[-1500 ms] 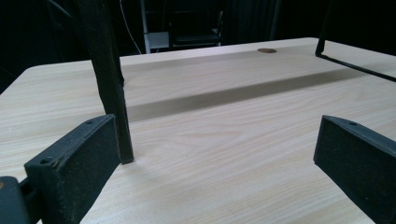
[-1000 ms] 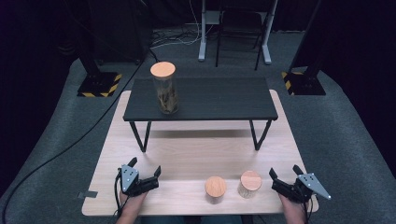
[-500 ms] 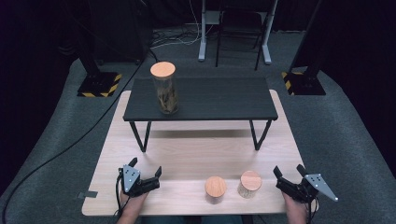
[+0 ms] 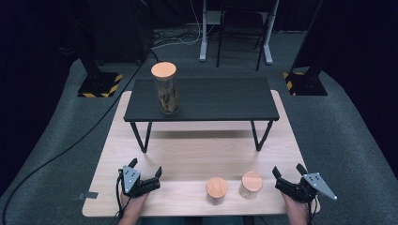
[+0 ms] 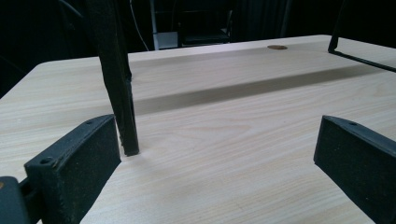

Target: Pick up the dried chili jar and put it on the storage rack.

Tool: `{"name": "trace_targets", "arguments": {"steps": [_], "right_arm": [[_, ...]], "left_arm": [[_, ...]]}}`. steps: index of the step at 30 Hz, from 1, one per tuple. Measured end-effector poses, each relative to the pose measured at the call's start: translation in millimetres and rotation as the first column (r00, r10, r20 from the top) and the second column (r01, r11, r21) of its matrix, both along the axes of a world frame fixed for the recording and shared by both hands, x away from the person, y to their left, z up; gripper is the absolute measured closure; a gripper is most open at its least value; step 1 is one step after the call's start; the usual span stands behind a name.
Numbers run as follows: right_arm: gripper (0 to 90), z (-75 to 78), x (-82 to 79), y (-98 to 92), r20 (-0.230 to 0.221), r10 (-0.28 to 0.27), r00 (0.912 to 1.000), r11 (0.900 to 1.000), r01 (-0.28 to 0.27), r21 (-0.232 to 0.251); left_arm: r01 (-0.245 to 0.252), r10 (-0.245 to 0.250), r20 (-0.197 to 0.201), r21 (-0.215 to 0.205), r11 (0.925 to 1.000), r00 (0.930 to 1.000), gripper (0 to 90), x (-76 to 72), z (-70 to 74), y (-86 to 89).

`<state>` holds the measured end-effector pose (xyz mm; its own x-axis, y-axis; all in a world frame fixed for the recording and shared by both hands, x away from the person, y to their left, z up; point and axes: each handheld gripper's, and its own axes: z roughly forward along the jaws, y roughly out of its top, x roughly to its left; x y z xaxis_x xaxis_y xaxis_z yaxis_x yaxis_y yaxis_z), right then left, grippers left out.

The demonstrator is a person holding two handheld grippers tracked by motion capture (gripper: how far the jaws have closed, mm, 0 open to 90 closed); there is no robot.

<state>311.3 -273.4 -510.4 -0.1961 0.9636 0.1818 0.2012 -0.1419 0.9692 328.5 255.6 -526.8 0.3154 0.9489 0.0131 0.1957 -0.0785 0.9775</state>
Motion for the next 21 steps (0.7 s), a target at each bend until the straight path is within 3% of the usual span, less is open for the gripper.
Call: {"name": "trace_targets", "arguments": {"steps": [3, 9, 14, 18, 21], "right_arm": [[0.0, 7.0, -1.8, 7.2, 0.018, 0.021, 0.9996, 0.999, -0.020, -0.028], [0.0, 17.3, -6.7, 15.2, 0.046, 0.047, 0.9978, 0.999, -0.047, -0.004], [0.0, 26.2, -10.2, 24.4, 0.061, 0.071, 0.9956, 0.997, -0.070, -0.021], [0.0, 35.5, -14.7, 27.0, 0.089, 0.074, 0.9933, 0.996, -0.078, 0.039], [0.0, 41.6, -17.9, 30.5, 0.091, 0.079, 0.9928, 0.995, -0.083, 0.051]], "left_arm": [[-0.002, 0.002, 0.001, 0.004, 1.0000, 1.0000, 0.0, -0.3, 0.0, -0.8], [0.003, -0.003, 0.002, 0.003, 1.0000, 1.0000, 0.0, -0.4, 0.0, -0.7], [0.009, -0.009, 0.005, 0.003, 1.0000, 0.9999, 0.1, -0.6, -0.1, -0.8], [0.009, -0.009, -0.003, -0.008, 0.9999, 1.0000, 0.0, 0.3, 0.0, 0.1], [0.010, -0.010, -0.002, -0.009, 0.9999, 0.9999, 0.1, 0.2, -0.1, 0.1]]}}
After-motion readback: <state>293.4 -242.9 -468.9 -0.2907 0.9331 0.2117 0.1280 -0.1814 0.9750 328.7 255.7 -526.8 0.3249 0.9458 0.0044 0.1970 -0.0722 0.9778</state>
